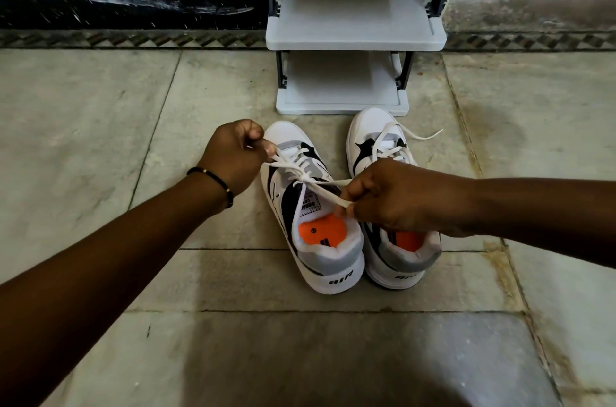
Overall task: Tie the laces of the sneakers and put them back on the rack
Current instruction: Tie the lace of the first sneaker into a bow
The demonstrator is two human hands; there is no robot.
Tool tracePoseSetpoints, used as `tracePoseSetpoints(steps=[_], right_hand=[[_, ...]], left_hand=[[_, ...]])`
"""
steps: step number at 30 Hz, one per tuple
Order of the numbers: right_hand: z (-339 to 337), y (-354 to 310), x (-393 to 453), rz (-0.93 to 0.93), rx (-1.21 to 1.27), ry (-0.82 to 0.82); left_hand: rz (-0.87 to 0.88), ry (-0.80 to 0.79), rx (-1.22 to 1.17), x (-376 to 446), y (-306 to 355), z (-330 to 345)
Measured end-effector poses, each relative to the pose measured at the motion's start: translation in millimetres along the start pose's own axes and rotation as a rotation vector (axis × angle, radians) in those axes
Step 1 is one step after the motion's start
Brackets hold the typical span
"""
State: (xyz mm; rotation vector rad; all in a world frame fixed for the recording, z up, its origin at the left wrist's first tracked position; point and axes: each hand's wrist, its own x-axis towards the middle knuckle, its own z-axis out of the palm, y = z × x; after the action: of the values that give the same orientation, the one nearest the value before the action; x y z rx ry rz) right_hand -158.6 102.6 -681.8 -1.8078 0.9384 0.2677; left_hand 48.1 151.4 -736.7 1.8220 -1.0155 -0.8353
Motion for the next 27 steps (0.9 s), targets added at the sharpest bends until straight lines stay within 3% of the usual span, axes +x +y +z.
tracePoseSetpoints(steps=[8,12,15,19,27], right_hand=[[29,17,-1,-0.119,-0.403,0.013],[31,23,-11,-0.219,-0.707,0.113],[30,20,-11,-0.264,-0.804,0.159],[35,16,-5,-0.229,-0.780,0.158],[40,6,-5,-0.152,-0.295,0.137]], left_hand=[[0.056,0.013,0.048,-14,-5,3],[-0.052,0.057,0.101,-34,-18,3],[-0.196,-0.053,0.162,-56,-22,9],[-0.205,-0.327,0.166,-78,-25,24],[-0.085,-0.289,0.199,-79,-25,22]])
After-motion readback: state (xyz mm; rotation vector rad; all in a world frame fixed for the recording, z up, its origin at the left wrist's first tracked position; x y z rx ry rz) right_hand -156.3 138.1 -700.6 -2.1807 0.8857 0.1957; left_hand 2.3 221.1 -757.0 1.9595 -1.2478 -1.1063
